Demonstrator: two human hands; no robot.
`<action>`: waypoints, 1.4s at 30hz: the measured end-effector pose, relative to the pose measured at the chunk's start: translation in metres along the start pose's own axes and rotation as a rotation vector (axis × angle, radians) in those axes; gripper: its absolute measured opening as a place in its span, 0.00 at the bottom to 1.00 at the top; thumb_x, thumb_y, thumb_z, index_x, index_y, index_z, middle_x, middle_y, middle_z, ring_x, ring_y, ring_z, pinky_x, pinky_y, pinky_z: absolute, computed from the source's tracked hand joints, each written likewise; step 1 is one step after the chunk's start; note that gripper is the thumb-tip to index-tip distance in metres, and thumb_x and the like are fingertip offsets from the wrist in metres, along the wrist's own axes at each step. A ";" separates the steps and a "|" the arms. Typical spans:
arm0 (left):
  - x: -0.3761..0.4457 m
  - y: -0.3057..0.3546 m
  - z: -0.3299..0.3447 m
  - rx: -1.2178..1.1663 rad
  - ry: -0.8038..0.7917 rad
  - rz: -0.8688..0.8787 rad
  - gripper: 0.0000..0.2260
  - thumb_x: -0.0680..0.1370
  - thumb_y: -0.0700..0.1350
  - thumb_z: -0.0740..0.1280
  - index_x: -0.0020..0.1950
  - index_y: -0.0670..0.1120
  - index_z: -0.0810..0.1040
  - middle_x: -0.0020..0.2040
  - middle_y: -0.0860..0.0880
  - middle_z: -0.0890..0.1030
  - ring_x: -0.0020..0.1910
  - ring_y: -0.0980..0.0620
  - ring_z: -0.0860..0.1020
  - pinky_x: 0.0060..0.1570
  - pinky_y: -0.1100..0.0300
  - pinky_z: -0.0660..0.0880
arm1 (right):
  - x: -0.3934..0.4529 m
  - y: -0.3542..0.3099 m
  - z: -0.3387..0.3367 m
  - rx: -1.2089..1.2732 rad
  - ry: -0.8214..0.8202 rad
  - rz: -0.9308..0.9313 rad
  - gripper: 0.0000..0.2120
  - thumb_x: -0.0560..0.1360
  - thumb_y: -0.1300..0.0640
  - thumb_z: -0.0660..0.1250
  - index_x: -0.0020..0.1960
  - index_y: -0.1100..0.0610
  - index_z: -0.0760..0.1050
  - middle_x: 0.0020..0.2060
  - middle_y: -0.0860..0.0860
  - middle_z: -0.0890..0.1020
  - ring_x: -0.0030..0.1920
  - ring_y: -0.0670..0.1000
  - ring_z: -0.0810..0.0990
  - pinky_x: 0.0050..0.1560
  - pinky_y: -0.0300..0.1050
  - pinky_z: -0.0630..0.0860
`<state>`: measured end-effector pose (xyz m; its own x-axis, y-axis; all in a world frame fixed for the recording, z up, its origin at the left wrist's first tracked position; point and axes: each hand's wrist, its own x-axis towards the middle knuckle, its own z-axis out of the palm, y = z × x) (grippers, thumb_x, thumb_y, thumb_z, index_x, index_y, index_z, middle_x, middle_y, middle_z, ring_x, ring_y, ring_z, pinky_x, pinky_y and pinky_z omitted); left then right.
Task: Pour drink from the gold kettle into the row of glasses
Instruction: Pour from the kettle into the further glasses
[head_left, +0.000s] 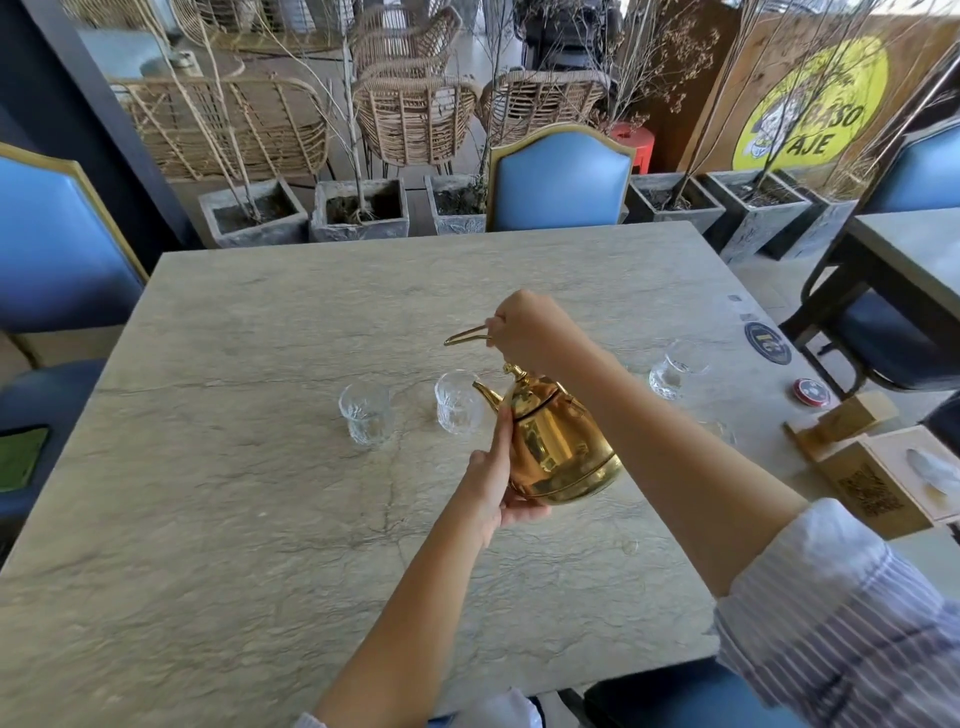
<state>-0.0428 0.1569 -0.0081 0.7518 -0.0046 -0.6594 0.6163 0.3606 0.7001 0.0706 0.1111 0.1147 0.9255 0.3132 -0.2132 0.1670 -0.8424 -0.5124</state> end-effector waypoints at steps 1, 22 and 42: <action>-0.001 0.000 0.000 0.008 -0.005 0.004 0.57 0.52 0.83 0.61 0.67 0.43 0.79 0.58 0.40 0.85 0.52 0.44 0.86 0.41 0.50 0.86 | 0.000 -0.001 -0.001 -0.008 -0.003 0.000 0.15 0.81 0.55 0.58 0.53 0.65 0.79 0.38 0.57 0.80 0.28 0.51 0.72 0.28 0.43 0.71; -0.021 0.008 0.015 -0.001 -0.055 0.068 0.49 0.61 0.79 0.57 0.68 0.45 0.78 0.60 0.40 0.85 0.56 0.43 0.86 0.43 0.49 0.86 | -0.019 -0.020 -0.027 -0.091 0.015 -0.049 0.13 0.80 0.58 0.58 0.53 0.64 0.78 0.30 0.52 0.77 0.27 0.49 0.74 0.27 0.40 0.71; -0.019 0.006 0.017 -0.006 -0.085 0.081 0.54 0.58 0.82 0.60 0.71 0.45 0.74 0.62 0.40 0.83 0.54 0.42 0.86 0.41 0.50 0.86 | -0.022 -0.017 -0.033 -0.090 0.037 -0.036 0.12 0.80 0.60 0.57 0.53 0.65 0.77 0.28 0.52 0.77 0.25 0.49 0.73 0.26 0.41 0.73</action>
<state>-0.0490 0.1434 0.0133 0.8163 -0.0540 -0.5751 0.5517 0.3681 0.7485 0.0587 0.1044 0.1553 0.9301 0.3286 -0.1641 0.2286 -0.8675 -0.4417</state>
